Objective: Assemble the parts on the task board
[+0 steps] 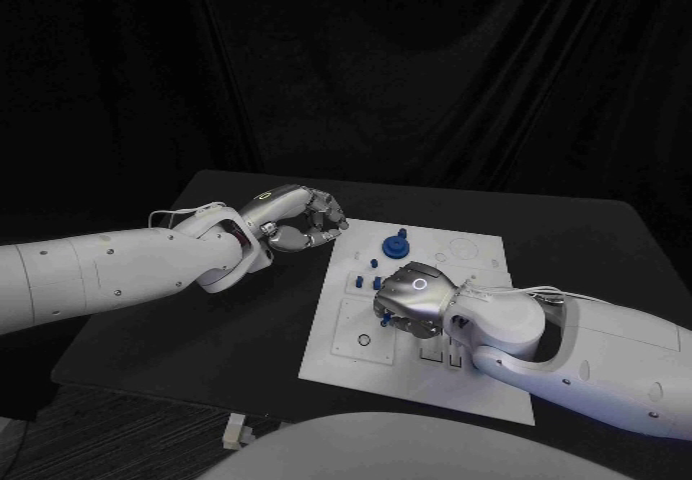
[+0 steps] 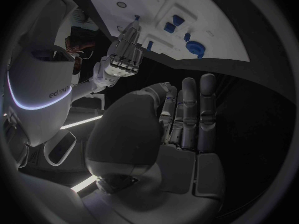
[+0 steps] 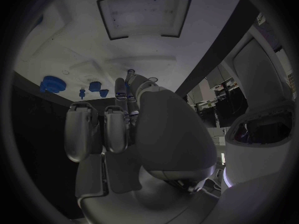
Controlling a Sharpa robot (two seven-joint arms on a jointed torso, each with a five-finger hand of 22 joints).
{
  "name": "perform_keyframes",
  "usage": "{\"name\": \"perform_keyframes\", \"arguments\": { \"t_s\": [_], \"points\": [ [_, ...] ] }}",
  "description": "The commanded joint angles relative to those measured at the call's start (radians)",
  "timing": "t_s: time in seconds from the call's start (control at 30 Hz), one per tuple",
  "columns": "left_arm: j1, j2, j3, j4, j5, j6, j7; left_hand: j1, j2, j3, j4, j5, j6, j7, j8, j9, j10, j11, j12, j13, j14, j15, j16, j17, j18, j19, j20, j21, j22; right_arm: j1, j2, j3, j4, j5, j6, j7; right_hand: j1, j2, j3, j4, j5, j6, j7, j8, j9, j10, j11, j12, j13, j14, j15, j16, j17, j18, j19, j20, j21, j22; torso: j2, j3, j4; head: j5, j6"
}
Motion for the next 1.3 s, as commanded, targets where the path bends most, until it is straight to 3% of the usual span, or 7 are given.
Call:
{"name": "perform_keyframes", "arguments": {
  "t_s": [0.03,1.3],
  "points": [
    [-0.002,0.001,0.001,0.001,0.003,0.004,0.007,0.007,0.0,-0.002,-0.003,-0.001,0.002,0.0,0.002,0.002,0.007,-0.001,-0.003,-0.001,0.002,0.006,-0.006,-0.001,0.004,-0.007,-0.001,0.002,0.042,-0.003,0.001,0.0,-0.002,-0.013,-0.021,-0.009,-0.013,0.0,0.001,-0.005,0.006,0.004,-0.004,0.005,0.001,0.007,-0.001,0.001,0.002,0.04,-0.003,-0.002,0.0,-0.004,0.014,0.003,-0.002,0.206,0.0,-0.0002,0.0003,0.001,0.0],
    [-0.002,0.004,0.001,0.0,0.003,0.006,0.005,0.008,0.001,-0.002,-0.003,-0.001,0.001,0.0,0.002,0.002,0.006,-0.001,-0.004,-0.003,0.002,0.006,-0.007,-0.002,0.005,-0.009,-0.001,0.002,0.041,-0.007,-0.002,0.0,0.005,-0.013,0.024,-0.001,-0.014,0.001,0.0,-0.009,0.007,0.005,-0.006,0.004,0.001,0.012,-0.003,0.003,0.003,0.039,-0.005,-0.004,-0.003,-0.004,0.014,0.001,-0.002,0.206,-0.001,0.0,-0.0001,0.0,0.0]
  ]
}}
